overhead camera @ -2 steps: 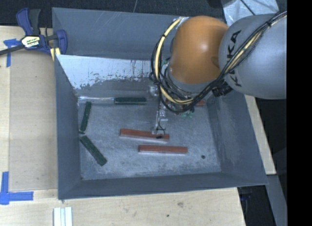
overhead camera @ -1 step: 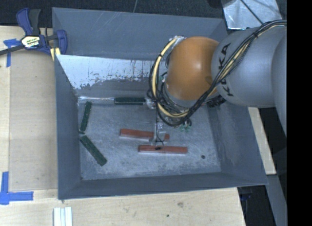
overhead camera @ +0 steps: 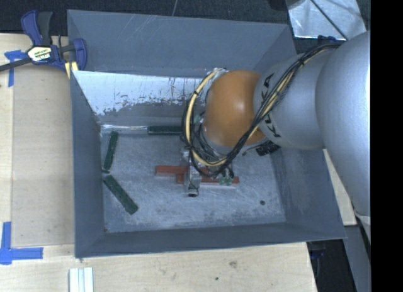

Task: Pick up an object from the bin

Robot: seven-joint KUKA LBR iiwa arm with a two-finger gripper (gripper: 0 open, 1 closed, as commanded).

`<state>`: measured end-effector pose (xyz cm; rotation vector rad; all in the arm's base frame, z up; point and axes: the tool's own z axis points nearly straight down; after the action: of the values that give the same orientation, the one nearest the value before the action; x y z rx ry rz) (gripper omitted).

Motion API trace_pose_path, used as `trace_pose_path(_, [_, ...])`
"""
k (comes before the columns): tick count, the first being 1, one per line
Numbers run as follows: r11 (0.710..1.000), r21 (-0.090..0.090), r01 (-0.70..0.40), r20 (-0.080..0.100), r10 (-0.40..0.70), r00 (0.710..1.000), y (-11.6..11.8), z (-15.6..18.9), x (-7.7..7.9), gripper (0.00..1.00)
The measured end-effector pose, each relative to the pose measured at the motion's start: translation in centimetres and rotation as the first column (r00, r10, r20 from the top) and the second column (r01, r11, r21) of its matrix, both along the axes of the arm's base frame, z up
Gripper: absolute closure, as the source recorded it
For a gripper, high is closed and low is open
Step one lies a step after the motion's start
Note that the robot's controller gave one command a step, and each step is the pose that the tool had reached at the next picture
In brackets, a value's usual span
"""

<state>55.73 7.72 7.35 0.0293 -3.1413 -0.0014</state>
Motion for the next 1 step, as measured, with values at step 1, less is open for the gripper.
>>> trace_pose_path(1, [1.0,0.0,0.0,0.0,0.0,1.0,0.0,0.0,0.0,1.0])
